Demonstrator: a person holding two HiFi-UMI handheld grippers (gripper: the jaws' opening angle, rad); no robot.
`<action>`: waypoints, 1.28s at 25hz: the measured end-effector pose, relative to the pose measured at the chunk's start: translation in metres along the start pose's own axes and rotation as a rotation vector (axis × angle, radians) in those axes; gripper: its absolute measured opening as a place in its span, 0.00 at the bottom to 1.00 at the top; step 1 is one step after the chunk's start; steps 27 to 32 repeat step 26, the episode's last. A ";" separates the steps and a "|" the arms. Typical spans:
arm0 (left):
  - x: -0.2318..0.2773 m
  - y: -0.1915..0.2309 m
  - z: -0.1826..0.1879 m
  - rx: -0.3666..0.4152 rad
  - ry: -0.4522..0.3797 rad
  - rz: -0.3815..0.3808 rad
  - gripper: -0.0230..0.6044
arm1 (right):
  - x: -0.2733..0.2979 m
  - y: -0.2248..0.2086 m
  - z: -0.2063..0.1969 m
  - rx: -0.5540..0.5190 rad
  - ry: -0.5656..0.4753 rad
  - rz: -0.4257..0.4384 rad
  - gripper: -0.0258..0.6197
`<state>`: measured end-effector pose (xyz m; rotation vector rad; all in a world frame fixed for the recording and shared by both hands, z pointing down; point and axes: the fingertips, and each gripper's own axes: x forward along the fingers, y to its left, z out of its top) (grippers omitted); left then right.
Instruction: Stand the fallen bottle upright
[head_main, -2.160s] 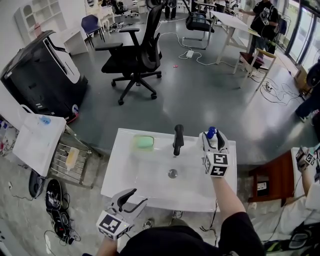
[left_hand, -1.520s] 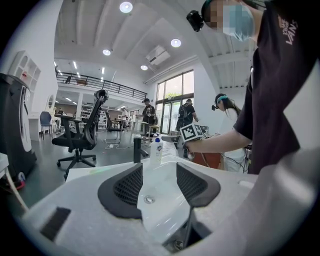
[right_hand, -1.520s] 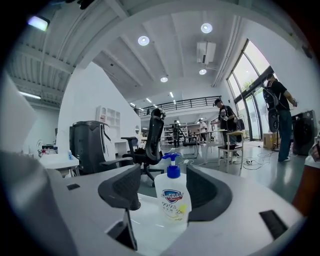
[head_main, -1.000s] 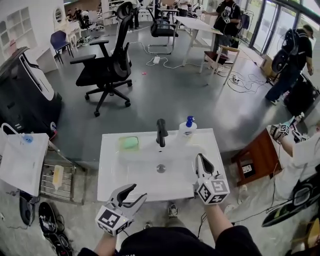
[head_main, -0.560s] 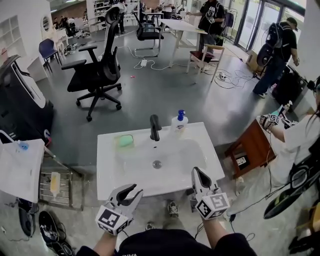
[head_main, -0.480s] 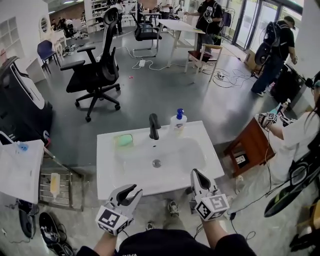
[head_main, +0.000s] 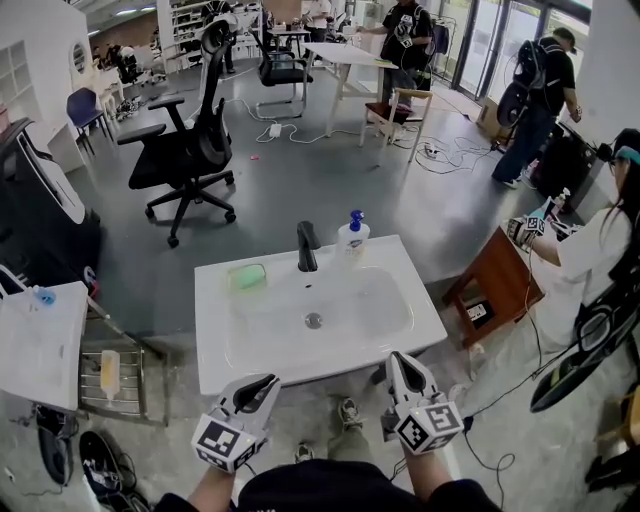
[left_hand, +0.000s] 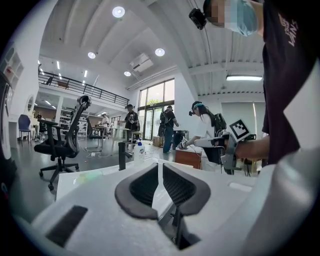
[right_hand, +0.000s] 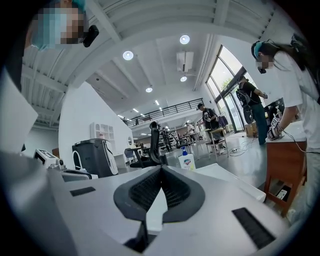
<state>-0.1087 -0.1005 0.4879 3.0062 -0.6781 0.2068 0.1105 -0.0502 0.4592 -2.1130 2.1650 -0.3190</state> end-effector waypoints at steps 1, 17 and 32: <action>-0.002 0.000 0.000 0.004 0.001 -0.001 0.10 | -0.003 0.002 0.000 -0.003 -0.001 0.000 0.04; -0.012 -0.008 -0.001 -0.004 -0.001 -0.008 0.09 | -0.017 0.012 -0.005 -0.005 0.016 -0.015 0.04; -0.016 -0.007 -0.004 0.001 -0.009 0.002 0.09 | -0.019 0.011 -0.006 -0.006 0.020 -0.013 0.04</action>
